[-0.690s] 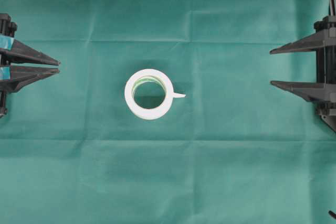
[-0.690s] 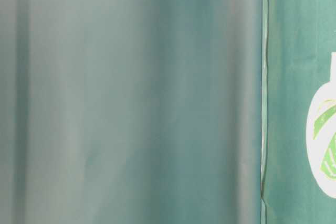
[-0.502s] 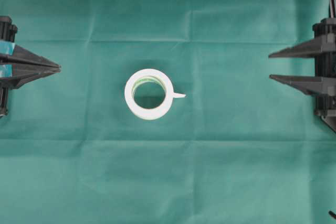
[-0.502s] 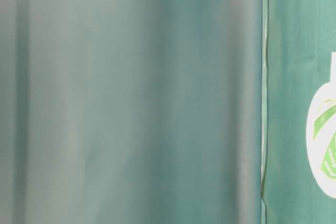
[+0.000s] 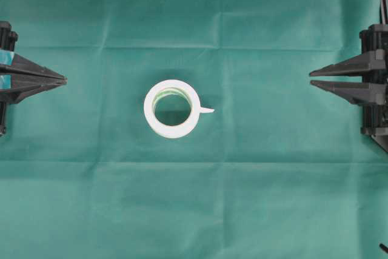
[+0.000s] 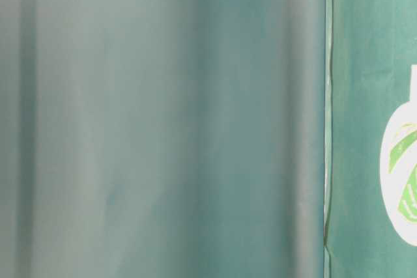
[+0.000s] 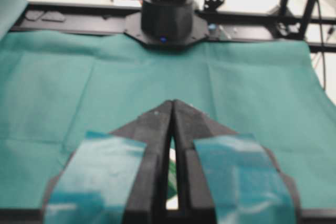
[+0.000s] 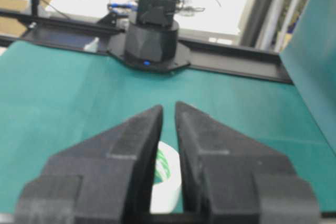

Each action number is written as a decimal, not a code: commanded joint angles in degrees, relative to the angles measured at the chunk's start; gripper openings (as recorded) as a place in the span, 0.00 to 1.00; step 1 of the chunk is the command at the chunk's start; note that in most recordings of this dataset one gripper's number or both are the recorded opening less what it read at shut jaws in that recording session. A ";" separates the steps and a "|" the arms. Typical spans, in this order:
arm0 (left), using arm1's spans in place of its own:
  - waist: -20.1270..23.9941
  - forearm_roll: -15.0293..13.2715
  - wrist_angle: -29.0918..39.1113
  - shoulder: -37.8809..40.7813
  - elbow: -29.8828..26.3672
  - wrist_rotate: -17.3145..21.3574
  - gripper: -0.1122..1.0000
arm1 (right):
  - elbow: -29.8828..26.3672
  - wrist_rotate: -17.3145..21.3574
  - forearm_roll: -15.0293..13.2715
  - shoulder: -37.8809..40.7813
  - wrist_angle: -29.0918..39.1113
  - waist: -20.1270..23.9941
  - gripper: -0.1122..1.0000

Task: Peel off the duct tape with your right arm.
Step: 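Move the left gripper toward the white tape roll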

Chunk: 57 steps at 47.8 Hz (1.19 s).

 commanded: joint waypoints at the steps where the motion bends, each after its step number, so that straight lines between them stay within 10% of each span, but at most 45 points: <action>1: 0.09 -0.09 -0.53 0.44 -0.62 -0.09 0.11 | -0.70 0.18 -0.09 0.53 -0.70 -0.18 0.04; 10: 0.09 -0.09 -0.53 0.62 -0.62 0.00 0.47 | -0.44 0.62 0.00 0.53 -0.97 -0.18 0.20; 22: 0.09 -0.09 -0.53 0.62 -0.79 -0.09 0.99 | -0.35 0.62 0.00 0.53 -0.97 -0.18 0.80; 57: -1.23 -0.09 -7.65 16.17 -8.44 -0.09 0.99 | -0.70 0.53 -0.09 2.55 -2.46 -0.18 0.80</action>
